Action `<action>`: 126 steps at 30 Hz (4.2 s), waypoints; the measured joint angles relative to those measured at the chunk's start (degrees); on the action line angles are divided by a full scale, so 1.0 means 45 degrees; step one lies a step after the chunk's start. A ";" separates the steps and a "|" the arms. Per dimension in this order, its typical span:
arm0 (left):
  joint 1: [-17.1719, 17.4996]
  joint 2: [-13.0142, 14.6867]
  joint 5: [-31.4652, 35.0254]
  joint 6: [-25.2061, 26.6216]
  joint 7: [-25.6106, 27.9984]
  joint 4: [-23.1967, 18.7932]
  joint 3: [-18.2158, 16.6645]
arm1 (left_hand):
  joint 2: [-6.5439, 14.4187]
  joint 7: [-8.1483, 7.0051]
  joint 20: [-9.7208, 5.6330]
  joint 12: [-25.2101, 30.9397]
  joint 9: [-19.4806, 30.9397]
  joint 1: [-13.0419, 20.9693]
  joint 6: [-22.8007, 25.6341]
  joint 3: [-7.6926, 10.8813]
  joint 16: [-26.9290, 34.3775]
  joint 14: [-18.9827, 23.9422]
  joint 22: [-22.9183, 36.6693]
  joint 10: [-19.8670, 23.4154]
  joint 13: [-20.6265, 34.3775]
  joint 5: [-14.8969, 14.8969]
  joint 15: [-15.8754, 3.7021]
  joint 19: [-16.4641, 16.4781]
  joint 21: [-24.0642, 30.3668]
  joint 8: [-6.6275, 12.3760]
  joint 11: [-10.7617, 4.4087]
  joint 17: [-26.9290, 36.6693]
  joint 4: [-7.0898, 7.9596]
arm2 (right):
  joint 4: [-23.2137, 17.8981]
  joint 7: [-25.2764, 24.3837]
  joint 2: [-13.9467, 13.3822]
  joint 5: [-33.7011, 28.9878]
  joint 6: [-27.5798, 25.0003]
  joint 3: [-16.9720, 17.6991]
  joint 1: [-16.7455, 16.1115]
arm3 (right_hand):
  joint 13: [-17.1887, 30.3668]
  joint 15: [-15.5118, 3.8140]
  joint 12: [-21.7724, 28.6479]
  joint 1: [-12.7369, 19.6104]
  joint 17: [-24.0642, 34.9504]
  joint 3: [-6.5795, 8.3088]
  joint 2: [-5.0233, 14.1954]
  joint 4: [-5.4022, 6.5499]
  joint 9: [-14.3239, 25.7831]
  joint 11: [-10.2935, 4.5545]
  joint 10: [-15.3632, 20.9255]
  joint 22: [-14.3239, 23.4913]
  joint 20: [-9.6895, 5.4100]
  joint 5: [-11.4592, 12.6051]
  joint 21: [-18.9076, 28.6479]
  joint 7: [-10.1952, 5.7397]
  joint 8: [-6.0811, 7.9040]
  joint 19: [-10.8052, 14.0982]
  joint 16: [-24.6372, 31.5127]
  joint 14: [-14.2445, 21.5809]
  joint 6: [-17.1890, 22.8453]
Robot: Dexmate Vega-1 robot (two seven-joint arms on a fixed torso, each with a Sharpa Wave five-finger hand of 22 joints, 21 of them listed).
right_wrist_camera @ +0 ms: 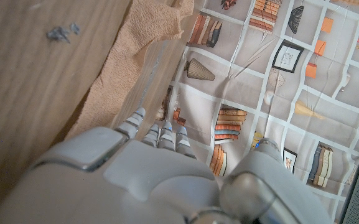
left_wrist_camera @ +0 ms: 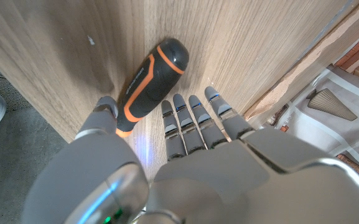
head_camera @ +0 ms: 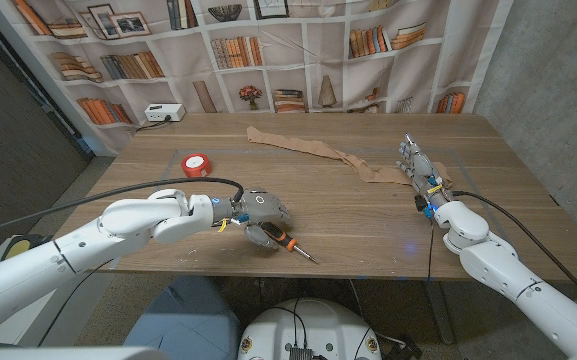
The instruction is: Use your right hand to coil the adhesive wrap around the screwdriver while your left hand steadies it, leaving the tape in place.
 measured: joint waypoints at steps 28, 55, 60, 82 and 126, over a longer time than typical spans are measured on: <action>-0.0191 -0.0083 0.0032 -0.0125 -0.0210 0.0156 0.0222 | -0.0025 -0.0443 0.0339 0.0054 0.0050 0.0698 0.1106 0.0336 0.0087 0.1150 0.0065 0.0871 0.0134 -0.0297 -0.0409 0.3253 0.0958 -0.0024 -0.0320 0.0035 0.0120 | 0.0041 -0.0077 0.0090 0.0021 0.0020 0.0008 0.0018 | 0.0000 -0.0041 0.0000 0.0052 0.0000 -0.0071 0.0051 -0.0071 0.0000 0.0000 0.0000 0.0000 0.0000 0.0000 0.0000 -0.0066 0.0000 0.0000 0.0000 -0.0041 -0.0030; -0.0071 -0.0217 -0.0038 0.0033 -0.0631 0.0132 0.0457 | 0.0968 0.0279 -0.0866 0.0449 0.0109 0.5530 0.2829 0.0725 0.1546 0.4014 0.0284 0.2868 0.0823 -0.0135 -0.0816 0.6783 0.2831 0.0602 -0.0371 0.0869 -0.0176 | 0.0040 -0.0147 0.0143 0.0024 0.0078 0.0019 -0.0099 | 0.0000 -0.0041 0.0000 0.0004 0.0000 -0.0070 0.0098 -0.0070 0.0000 0.0001 0.0000 0.0000 0.0000 0.0000 0.0000 -0.0135 0.0000 0.0000 0.0000 -0.0041 0.0040; -0.0023 -0.0275 -0.0124 0.0125 -0.0707 0.0124 0.0483 | 0.0666 0.0500 -0.0941 0.0696 0.0110 0.6560 0.3238 0.0462 0.2077 0.4901 0.0479 0.3500 0.1281 -0.0097 -0.0957 0.6708 0.3482 0.1128 -0.0298 0.1325 -0.0217 | 0.0067 -0.0147 0.0164 0.0051 0.0107 0.0028 -0.0114 | 0.0000 -0.0041 0.0000 0.0004 0.0000 -0.0070 0.0098 -0.0070 0.0000 0.0000 0.0000 0.0000 0.0000 0.0000 0.0000 -0.0135 0.0000 0.0000 0.0000 -0.0041 0.0040; 0.1142 -0.0611 -0.1385 0.1594 0.0136 0.0121 0.0088 | -0.0418 0.0711 -0.1217 0.1132 0.1341 0.7663 0.4668 0.0142 0.2607 0.6124 0.0892 0.4276 0.2373 -0.0299 -0.0610 0.6434 0.5154 0.1906 0.0007 0.1727 -0.0149 | 0.0145 -0.0160 0.0233 0.0123 0.0126 0.0045 -0.0137 | 0.0000 -0.0041 0.0055 0.0004 0.0000 -0.0107 0.0097 -0.0107 0.0000 0.0001 0.0001 0.0000 0.0000 0.0000 0.0000 -0.0202 0.0000 -0.0001 0.0000 -0.0041 0.0108; 0.2284 -0.0529 -0.2286 0.4309 0.2433 -0.1123 -0.1061 | -0.0769 0.0573 -0.1553 0.0939 0.1363 0.8014 0.5033 -0.0223 0.2305 0.6677 0.0935 0.4508 0.2727 -0.0496 -0.0838 0.6414 0.6302 0.2448 0.0001 0.1684 0.0038 | 0.0503 -0.0029 0.0399 0.0334 0.0493 0.0142 -0.0163 | -0.0001 -0.0041 0.0053 -0.0046 0.0000 -0.0106 0.0146 -0.0106 0.0000 0.0000 0.0000 0.0000 0.0000 0.0000 0.0000 -0.0201 0.0000 0.0000 0.0000 -0.0041 0.0107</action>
